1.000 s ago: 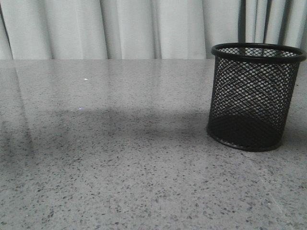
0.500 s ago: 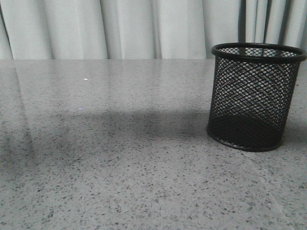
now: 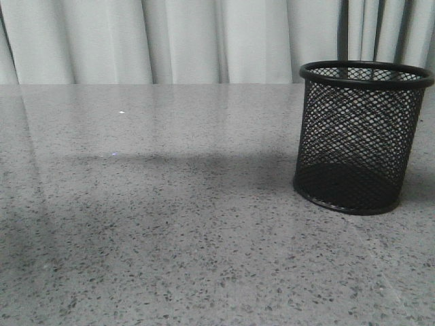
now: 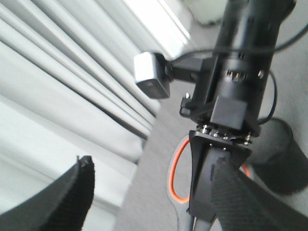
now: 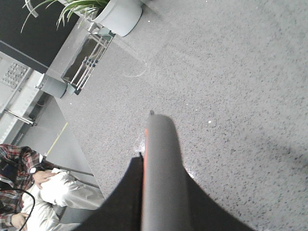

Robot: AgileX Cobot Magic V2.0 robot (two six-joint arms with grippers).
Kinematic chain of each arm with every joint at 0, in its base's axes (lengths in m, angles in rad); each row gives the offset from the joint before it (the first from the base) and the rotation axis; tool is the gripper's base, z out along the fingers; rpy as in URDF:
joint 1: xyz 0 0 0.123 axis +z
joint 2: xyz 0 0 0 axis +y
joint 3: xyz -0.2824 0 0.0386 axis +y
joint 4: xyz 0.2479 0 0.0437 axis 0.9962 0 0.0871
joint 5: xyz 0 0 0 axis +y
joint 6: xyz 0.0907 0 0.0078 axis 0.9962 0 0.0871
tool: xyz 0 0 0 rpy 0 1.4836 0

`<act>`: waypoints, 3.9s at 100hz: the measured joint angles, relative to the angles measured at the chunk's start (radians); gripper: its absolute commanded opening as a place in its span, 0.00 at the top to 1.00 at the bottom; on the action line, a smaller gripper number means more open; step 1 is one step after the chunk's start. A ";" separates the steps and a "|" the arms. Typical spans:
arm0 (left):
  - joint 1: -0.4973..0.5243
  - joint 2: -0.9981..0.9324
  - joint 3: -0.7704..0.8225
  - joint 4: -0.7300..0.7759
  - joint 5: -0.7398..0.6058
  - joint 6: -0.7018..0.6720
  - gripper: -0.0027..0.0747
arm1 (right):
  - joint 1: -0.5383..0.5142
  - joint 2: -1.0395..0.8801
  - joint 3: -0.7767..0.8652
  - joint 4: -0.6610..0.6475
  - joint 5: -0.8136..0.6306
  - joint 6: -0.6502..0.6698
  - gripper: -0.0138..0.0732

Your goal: Put scissors into bucket

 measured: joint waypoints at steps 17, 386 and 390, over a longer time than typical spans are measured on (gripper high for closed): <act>0.000 -0.140 -0.003 0.000 -0.004 -0.041 0.85 | -0.116 -0.049 -0.092 -0.113 0.155 0.028 0.91; 0.000 -0.750 0.894 0.328 -0.568 -0.887 0.99 | -0.255 -1.231 0.688 -1.179 -0.012 0.410 0.89; 0.000 -0.750 0.905 0.312 -0.571 -0.887 0.99 | -0.255 -1.236 0.693 -1.179 -0.021 0.410 0.89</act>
